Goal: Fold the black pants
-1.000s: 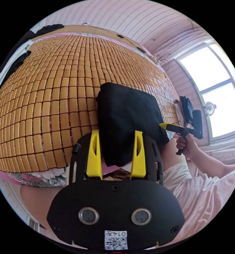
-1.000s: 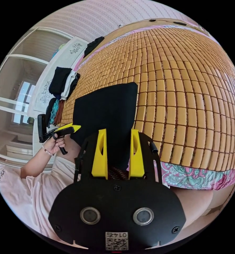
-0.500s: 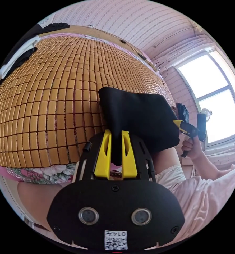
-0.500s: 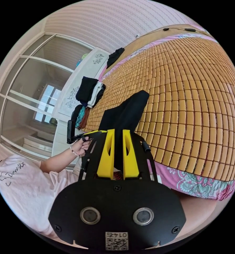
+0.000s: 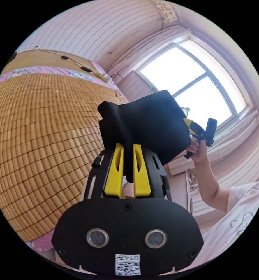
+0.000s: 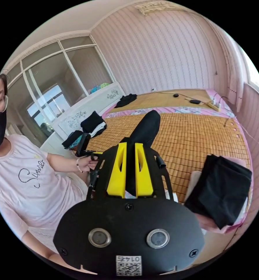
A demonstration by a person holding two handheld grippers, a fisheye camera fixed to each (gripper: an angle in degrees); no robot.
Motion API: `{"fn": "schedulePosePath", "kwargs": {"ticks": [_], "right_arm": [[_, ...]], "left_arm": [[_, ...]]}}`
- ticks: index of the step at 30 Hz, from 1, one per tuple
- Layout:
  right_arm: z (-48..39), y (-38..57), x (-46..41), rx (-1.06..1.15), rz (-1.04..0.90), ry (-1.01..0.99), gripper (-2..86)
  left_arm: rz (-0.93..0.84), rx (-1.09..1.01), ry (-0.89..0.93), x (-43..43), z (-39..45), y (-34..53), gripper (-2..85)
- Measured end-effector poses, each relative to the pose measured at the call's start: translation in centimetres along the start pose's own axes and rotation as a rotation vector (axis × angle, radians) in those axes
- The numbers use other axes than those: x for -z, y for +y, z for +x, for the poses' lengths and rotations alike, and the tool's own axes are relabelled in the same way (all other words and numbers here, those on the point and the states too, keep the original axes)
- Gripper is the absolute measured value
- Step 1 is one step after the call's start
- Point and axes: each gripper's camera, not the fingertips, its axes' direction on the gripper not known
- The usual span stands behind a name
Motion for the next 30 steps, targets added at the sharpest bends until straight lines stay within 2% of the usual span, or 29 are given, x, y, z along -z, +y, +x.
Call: {"fn": "schedulePosePath", "kwargs": {"ticks": [2,3,6,8,9,10,13,18,21,23,25,28,30], "right_arm": [[2.9,0.5,4.7,-0.043,0.017,0.145,6.0],[5.5,1.0,7.1,-0.116,-0.001,0.249,6.8],[12.1,3.6,9.4,-0.414,-0.093,0.535,8.8],[14.3,5.8,7.7,-0.527,-0.096,0.527,8.9],[15.2,7.3,5.1,-0.581,-0.117,0.455,8.5],[15.8,8.6,1.9,-0.62,-0.214,0.402,7.4],[12.3,9.6,-0.9,-0.512,-0.096,0.644,5.4],[7.8,8.6,-2.2,-0.479,-0.088,0.724,2.9],[1.0,8.5,-3.1,-0.407,-0.032,0.712,5.2],[-3.8,9.1,-4.9,-0.362,-0.023,0.636,7.6],[-9.6,10.3,-8.9,-0.317,-0.114,0.47,8.7],[-16.4,10.4,-14.5,-0.238,-0.203,0.252,8.5],[-20.4,8.8,-17.7,-0.131,-0.254,0.163,8.3]], "left_arm": [[-0.028,-0.107,0.051,-4.3,4.1,-2.7,6.4],[-0.076,-0.18,0.057,-7.9,6.7,-4.4,7.0],[-0.224,-0.201,0.022,-18.0,10.2,-6.9,7.4],[-0.367,-0.163,-0.047,-23.6,10.9,-6.8,6.7],[-0.445,-0.147,-0.077,-26.1,11.2,-6.3,6.2],[-0.443,-0.147,-0.063,-26.5,11.4,-6.0,6.0],[-0.44,-0.242,-0.078,-26.4,11.9,-4.8,6.1],[-0.406,-0.26,-0.018,-20.2,10.6,-2.9,5.2],[-0.331,-0.436,-0.095,-11.8,10.2,0.6,6.1],[-0.307,-0.513,-0.201,-6.0,9.4,4.0,6.5],[-0.289,-0.513,-0.332,0.0,8.0,7.9,6.5],[-0.212,-0.381,-0.502,10.5,5.5,14.2,6.5],[-0.096,-0.244,-0.628,18.8,4.4,19.3,6.5]]}}
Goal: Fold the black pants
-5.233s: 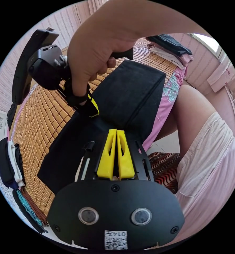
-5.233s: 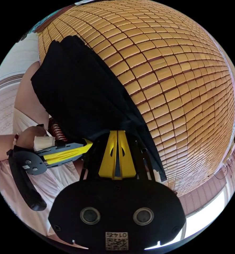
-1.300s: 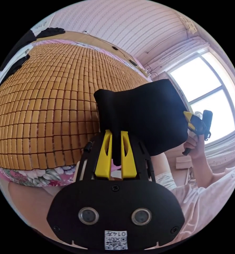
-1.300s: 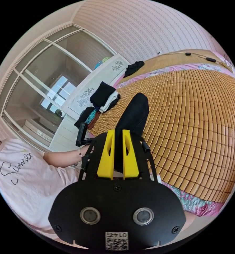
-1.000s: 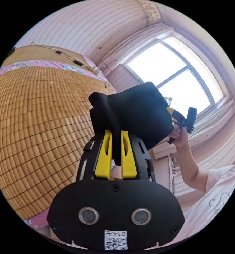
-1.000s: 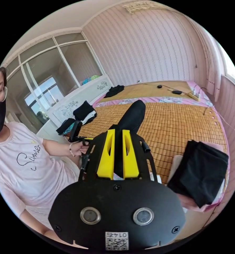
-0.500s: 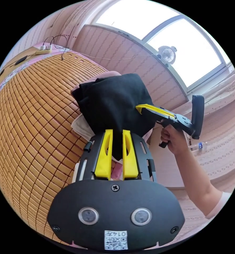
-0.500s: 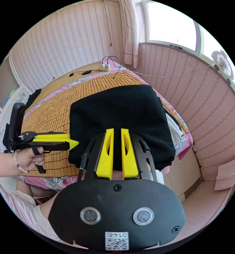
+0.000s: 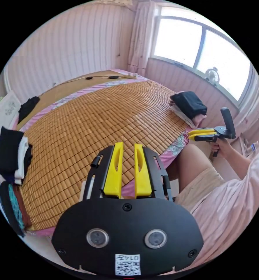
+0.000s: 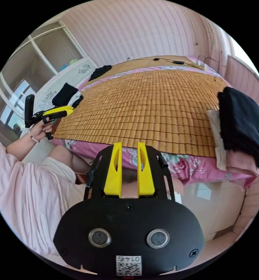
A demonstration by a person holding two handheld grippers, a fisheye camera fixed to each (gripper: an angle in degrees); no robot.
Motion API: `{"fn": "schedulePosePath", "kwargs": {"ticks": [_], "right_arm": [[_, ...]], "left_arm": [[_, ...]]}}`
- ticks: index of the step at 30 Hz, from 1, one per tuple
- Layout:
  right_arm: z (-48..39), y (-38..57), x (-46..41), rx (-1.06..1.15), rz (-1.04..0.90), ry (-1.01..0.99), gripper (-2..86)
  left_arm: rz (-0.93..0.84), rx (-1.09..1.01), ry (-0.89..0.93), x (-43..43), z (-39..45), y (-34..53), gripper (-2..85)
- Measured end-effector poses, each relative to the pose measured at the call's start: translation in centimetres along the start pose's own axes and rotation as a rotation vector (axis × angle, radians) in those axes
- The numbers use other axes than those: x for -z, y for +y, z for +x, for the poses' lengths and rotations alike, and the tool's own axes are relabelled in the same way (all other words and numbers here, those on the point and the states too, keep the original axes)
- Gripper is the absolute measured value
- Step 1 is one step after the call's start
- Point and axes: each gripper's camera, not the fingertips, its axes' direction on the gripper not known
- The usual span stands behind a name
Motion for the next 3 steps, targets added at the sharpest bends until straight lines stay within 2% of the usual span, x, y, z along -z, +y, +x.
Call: {"fn": "schedulePosePath", "kwargs": {"ticks": [3], "right_arm": [[-8.5,-4.6,-2.7,0.276,-0.058,-0.052,8.6]], "left_arm": [[0.101,0.187,-0.188,7.4,-3.9,7.5,6.4]]}}
